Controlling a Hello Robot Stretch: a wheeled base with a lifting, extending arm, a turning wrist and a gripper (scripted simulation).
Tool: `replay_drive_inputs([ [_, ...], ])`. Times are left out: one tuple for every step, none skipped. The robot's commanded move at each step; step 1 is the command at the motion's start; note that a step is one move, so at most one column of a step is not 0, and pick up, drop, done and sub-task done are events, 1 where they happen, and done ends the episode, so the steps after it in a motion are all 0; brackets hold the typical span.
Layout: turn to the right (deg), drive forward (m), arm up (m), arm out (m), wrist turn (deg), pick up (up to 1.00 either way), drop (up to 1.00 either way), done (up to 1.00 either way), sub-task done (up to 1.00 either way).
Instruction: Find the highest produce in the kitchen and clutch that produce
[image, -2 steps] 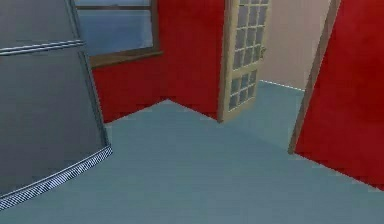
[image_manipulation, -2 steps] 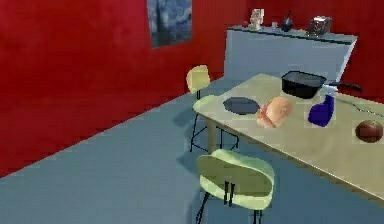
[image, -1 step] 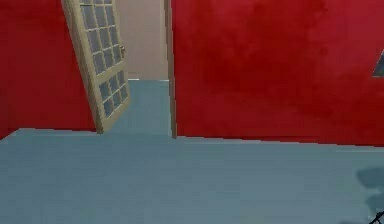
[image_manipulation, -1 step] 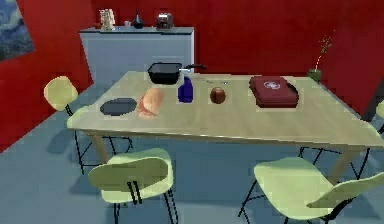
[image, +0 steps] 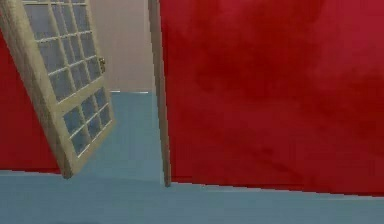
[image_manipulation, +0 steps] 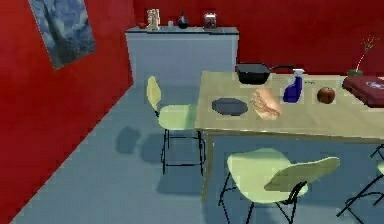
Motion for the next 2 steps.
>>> replay_drive_inputs([
  [45.0, 0.00, 0.00, 0.00, 0.0, 0.00, 0.00, 0.00, 0.00],
  [6.0, 0.00, 0.00, 0.00, 0.0, 0.00, 0.00, 0.00, 0.00],
])
